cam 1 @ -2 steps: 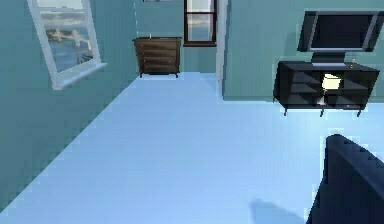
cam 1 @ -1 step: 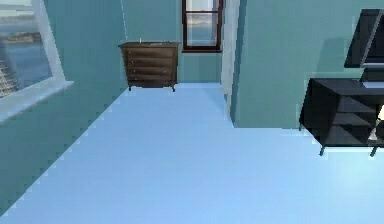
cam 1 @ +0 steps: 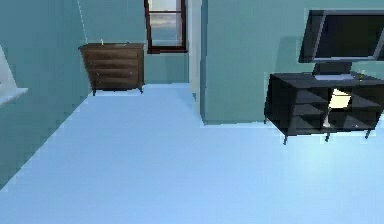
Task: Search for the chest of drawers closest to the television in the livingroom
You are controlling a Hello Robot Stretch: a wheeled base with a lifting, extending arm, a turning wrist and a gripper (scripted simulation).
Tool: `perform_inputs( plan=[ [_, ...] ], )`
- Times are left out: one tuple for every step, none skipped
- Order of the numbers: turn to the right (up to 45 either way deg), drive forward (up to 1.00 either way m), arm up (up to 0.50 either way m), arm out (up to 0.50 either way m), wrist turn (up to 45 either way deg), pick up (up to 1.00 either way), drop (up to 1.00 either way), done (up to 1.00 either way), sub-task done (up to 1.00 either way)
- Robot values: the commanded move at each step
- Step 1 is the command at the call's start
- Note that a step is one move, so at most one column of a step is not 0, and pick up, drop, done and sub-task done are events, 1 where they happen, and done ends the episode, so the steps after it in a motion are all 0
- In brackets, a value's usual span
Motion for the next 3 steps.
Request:
perform_inputs(
  plan=[
    [0.0, 0.15, 0.00, 0.00, 0.0, 0.00, 0.00, 0.00, 0.00],
    [30.0, 0.00, 0.00, 0.00, 0.0, 0.00, 0.00, 0.00, 0.00],
    [0.0, 1.00, 0.00, 0.00, 0.0, 0.00, 0.00, 0.00, 0.00]
  ],
)
